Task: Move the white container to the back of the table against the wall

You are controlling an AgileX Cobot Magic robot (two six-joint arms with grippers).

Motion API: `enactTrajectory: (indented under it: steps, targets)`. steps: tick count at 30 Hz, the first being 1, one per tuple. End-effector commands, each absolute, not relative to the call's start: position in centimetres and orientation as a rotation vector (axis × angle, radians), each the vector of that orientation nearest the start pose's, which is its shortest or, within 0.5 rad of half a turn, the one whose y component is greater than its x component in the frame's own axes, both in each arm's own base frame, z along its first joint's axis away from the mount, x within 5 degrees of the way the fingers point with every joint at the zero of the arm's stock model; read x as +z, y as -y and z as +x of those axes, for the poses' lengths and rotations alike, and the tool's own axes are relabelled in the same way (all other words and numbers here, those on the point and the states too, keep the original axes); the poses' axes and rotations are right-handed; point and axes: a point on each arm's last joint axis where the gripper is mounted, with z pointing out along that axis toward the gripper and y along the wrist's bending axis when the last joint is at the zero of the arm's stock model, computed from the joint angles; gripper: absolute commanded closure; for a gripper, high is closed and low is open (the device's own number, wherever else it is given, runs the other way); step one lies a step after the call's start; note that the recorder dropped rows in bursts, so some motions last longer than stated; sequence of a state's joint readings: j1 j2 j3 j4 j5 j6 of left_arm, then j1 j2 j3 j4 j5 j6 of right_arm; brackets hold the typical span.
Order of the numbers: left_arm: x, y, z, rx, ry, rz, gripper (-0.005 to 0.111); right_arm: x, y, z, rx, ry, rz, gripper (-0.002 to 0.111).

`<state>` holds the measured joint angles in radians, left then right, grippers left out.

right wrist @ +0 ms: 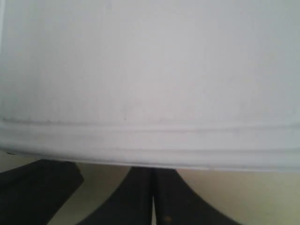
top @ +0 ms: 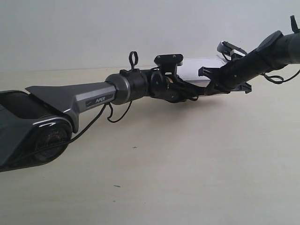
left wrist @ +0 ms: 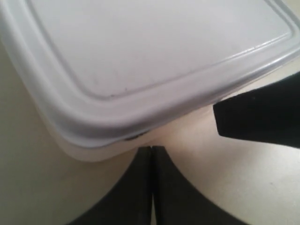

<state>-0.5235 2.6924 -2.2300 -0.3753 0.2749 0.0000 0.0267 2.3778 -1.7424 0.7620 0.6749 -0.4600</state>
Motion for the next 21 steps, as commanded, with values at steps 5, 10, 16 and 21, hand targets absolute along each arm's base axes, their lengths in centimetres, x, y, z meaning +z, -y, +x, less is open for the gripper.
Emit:
enactTrajectory:
  steps: [5, 10, 16, 21]
  targets:
    - [9.4, 29.8, 51.1, -0.582, -2.170, 0.230, 0.107, 10.2, -5.4, 51.1, 0.655, -2.593, 0.039, 0.108]
    - [9.0, 29.9, 51.2, -0.578, -2.172, 0.234, 0.107, 10.5, -5.4, 52.0, 0.652, -2.562, 0.033, 0.108]
    - [9.2, 29.9, 51.2, -0.564, -2.172, 0.271, 0.107, 10.2, -5.8, 53.1, 0.659, -2.544, 0.037, 0.108]
    - [9.0, 29.9, 51.1, -0.559, -2.194, 0.287, 0.107, 9.6, -6.5, 53.7, 0.652, -2.537, 0.035, 0.108]
